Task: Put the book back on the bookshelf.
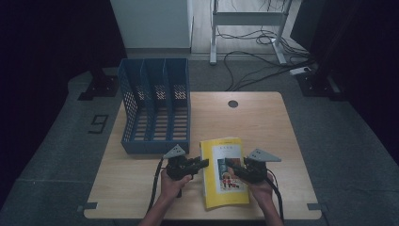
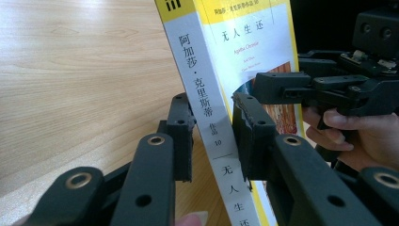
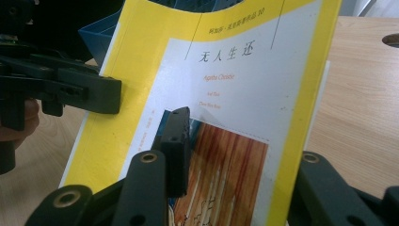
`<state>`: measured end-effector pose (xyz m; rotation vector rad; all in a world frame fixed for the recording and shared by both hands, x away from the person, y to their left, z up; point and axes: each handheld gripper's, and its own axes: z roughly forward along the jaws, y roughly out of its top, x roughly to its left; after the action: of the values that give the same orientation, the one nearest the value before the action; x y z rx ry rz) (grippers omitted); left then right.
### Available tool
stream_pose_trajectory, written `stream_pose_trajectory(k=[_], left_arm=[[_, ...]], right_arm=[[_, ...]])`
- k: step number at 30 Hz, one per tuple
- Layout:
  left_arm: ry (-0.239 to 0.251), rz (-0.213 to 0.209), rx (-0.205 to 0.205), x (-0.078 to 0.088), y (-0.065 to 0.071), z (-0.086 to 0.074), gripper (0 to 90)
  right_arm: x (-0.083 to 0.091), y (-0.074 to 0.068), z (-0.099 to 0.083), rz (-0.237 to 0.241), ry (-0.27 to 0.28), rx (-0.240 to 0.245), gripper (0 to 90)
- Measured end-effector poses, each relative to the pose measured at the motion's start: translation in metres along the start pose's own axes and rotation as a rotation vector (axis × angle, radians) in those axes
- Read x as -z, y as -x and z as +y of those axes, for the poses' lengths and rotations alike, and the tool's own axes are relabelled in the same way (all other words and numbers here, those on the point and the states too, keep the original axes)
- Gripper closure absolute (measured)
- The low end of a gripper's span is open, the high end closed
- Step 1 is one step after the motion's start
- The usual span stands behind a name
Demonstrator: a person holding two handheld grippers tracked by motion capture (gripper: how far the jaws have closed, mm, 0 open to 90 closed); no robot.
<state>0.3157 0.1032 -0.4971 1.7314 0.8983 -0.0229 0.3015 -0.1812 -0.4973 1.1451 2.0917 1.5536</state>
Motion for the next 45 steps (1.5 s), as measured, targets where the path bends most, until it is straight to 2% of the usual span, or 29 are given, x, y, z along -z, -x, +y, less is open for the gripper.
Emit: stream_pose_trajectory(k=[10,15,25,29,33,41,45], left_arm=[[0.004,-0.010,0.002,0.001,0.001,0.000,70.6],[0.011,-0.015,-0.011,0.002,0.004,0.001,70.8],[0.017,-0.020,-0.033,0.003,0.008,0.002,70.9],[0.017,-0.025,-0.022,0.003,0.008,0.001,70.7],[0.021,-0.028,-0.026,0.004,0.009,0.002,70.7],[0.023,-0.033,-0.050,0.006,0.013,0.004,70.8],[0.027,-0.037,-0.068,0.007,0.016,0.004,71.0]], right_arm=[[-0.004,0.002,-0.002,-0.022,-0.021,-0.014,51.9],[-0.006,0.003,-0.003,-0.052,-0.026,-0.043,39.3],[-0.010,0.007,-0.004,-0.075,-0.050,-0.094,24.4],[-0.014,0.008,-0.007,-0.064,-0.063,-0.115,21.2],[-0.015,0.008,-0.008,-0.054,-0.068,-0.114,20.1],[-0.013,0.008,-0.006,-0.038,-0.059,-0.122,19.8],[-0.014,0.009,-0.007,-0.037,-0.059,-0.135,15.1]])
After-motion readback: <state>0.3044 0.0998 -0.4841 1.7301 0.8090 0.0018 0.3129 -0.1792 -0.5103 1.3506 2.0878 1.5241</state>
